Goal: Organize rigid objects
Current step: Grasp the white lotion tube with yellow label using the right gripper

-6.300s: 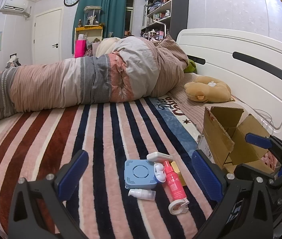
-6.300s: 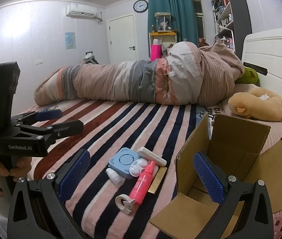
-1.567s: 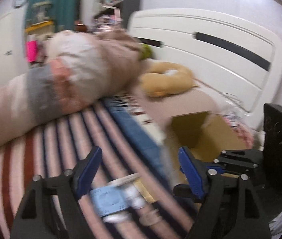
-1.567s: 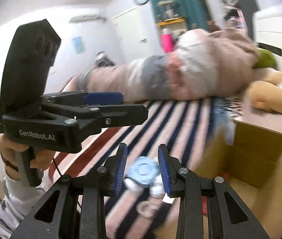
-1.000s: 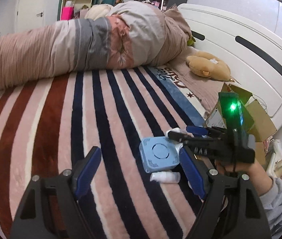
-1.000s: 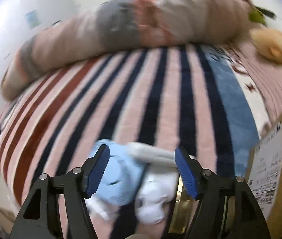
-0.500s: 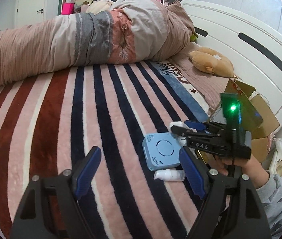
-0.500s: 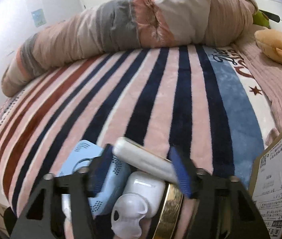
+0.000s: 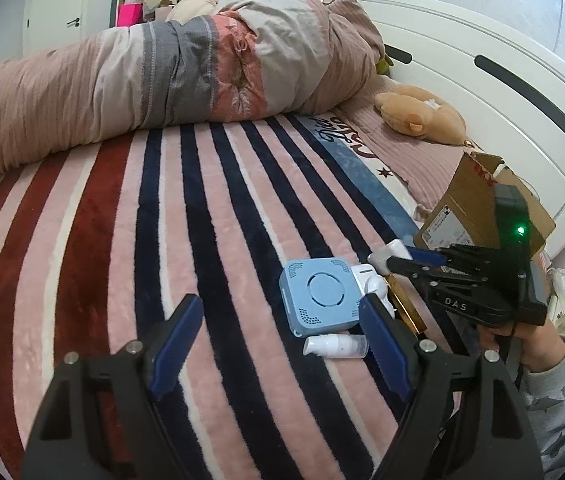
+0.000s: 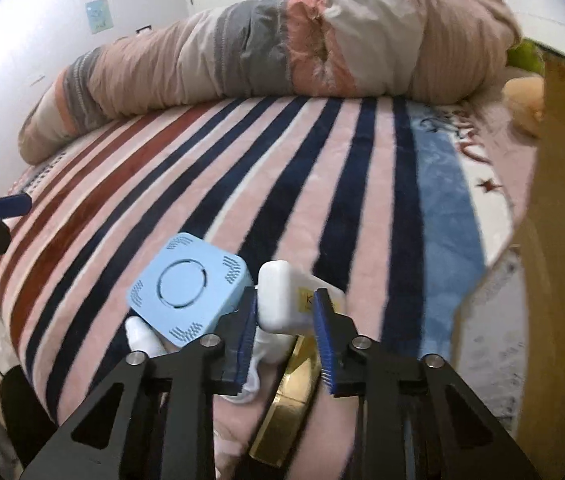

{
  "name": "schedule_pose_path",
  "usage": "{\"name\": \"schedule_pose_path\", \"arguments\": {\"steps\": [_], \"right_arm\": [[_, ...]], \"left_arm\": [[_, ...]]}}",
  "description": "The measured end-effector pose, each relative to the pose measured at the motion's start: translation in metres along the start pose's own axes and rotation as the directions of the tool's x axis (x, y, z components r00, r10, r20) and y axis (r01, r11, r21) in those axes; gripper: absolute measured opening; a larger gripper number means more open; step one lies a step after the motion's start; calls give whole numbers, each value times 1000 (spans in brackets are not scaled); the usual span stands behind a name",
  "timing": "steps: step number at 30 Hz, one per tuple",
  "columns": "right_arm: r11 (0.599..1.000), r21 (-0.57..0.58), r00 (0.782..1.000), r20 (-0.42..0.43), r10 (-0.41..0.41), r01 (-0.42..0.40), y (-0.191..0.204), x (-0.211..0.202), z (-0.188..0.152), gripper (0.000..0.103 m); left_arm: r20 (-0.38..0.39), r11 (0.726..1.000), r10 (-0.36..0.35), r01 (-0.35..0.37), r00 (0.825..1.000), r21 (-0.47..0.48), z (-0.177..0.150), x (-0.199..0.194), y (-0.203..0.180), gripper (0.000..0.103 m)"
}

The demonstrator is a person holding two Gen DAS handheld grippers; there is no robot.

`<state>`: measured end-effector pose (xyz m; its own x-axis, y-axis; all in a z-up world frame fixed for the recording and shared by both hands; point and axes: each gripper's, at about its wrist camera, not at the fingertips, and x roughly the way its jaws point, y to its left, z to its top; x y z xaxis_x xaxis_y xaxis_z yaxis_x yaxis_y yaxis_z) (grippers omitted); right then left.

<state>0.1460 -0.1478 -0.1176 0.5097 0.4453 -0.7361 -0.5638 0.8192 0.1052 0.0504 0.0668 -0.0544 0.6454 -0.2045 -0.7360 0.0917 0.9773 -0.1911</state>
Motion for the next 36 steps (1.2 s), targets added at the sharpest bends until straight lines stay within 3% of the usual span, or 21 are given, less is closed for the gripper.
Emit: {"name": "schedule_pose_path", "arguments": {"steps": [3,11,14,17,19,24,31,34,36], "right_arm": [[997,-48,997,36,-62,63,6,-8,-4,16],[996,-89,993,114,-9,20,31,-52,-20,13],[990,-137,995,87,45,-33,46,-58,-31,13],[977,-213,998,68,-9,23,57,-53,-43,13],[982,-187,999,22,32,-28,55,-47,-51,14],[987,-157,999,32,23,-18,55,-52,-60,15],[989,-101,992,-76,104,-111,54,-40,-76,21],[989,-35,985,-101,137,-141,49,-35,-79,33],[987,26,982,-98,160,-158,44,-34,-80,51]], "left_arm": [[-2,1000,-5,5,1000,-6,0,2,0,78],[-5,1000,0,0,1000,6,-1,1,-2,78],[-1,1000,-9,9,1000,5,0,1,-3,78],[-2,1000,-15,15,1000,9,-1,1,-7,78],[-4,1000,-9,9,1000,13,0,2,-9,78],[-9,1000,-13,13,1000,20,-3,2,-13,78],[-17,999,-17,17,1000,30,-6,4,-18,78],[-21,999,-13,14,1000,34,-7,3,-18,78],[-21,999,-8,8,1000,34,-7,3,-17,78]]}}
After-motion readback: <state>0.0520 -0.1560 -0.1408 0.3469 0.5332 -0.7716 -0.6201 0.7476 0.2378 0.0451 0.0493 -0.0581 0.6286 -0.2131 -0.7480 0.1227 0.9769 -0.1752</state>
